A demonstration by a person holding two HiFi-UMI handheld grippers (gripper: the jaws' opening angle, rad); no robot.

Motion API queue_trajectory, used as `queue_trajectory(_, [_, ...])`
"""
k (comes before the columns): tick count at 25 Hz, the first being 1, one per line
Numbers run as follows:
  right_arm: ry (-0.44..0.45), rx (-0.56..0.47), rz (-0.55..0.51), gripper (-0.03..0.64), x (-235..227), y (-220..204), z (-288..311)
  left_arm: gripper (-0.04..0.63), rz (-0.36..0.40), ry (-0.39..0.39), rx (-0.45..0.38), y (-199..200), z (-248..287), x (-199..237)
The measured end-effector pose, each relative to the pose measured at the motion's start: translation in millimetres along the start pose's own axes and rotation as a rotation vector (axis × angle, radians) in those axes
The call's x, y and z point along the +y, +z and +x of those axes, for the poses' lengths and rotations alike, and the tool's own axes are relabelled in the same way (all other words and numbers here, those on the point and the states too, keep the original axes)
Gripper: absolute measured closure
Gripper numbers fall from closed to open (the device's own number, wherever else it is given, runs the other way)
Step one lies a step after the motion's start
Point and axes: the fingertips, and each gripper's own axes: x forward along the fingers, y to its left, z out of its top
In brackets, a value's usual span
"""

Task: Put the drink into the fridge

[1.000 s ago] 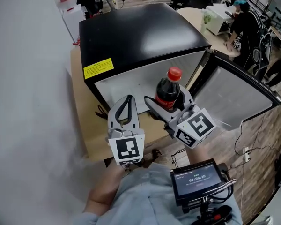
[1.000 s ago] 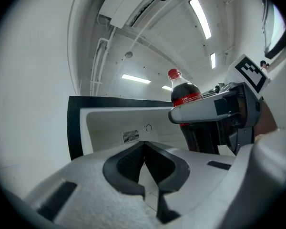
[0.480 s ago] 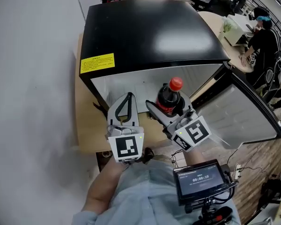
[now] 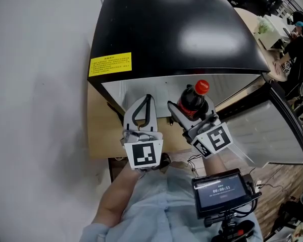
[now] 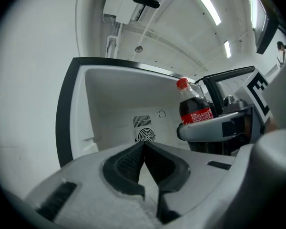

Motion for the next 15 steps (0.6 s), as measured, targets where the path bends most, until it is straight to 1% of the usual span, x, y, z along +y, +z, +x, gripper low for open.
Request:
queue_trajectory(6, [-0.017, 0.003, -0.025, 0.302, -11, -13, 10, 0.586, -0.009, -0.006, -0.001, -14, 12, -3])
queue_trajectory(15, [-0.041, 0.023, -0.019, 0.301, -37, -36, 27, 0.586, -0.019, 0.004, -0.001, -25, 31, 2])
